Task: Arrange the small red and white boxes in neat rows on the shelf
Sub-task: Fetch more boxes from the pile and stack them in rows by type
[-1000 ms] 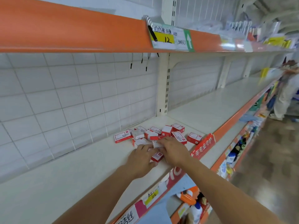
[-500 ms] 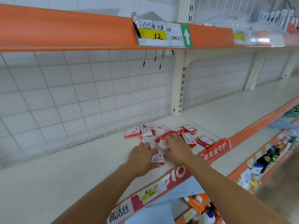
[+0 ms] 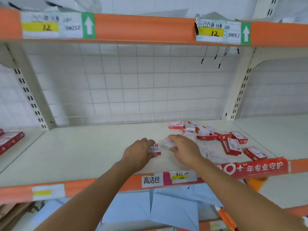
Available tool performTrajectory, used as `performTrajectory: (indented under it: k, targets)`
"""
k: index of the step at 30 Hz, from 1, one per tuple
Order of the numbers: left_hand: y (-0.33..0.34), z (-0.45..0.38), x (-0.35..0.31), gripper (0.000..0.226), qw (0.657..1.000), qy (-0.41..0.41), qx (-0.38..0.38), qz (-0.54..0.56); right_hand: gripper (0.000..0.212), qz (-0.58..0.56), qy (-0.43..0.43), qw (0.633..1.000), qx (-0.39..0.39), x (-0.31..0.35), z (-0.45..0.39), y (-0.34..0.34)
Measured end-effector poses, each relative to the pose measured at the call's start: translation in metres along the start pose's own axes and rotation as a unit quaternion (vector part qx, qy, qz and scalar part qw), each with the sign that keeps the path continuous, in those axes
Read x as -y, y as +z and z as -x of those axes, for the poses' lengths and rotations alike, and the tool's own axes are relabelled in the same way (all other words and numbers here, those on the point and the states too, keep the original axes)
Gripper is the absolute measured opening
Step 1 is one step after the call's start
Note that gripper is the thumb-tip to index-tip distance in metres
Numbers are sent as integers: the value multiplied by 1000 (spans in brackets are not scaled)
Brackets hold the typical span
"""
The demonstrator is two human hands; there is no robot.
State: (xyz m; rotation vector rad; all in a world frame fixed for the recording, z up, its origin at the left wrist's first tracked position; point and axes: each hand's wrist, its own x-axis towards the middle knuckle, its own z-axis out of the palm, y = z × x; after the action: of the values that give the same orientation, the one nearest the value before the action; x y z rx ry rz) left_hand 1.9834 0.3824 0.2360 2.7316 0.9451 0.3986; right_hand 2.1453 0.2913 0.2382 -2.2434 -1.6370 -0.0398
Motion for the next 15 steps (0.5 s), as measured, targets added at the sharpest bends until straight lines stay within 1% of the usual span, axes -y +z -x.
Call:
performTrajectory:
  k: [10,15]
  targets:
    - [-56,112,85,41,987,-140,-76,-3,45,-32,-132,990,38,131,-1,39]
    - [-83,190,133,41,977,-190,-92,-14,46,-52,-181,981,46,215,11,59]
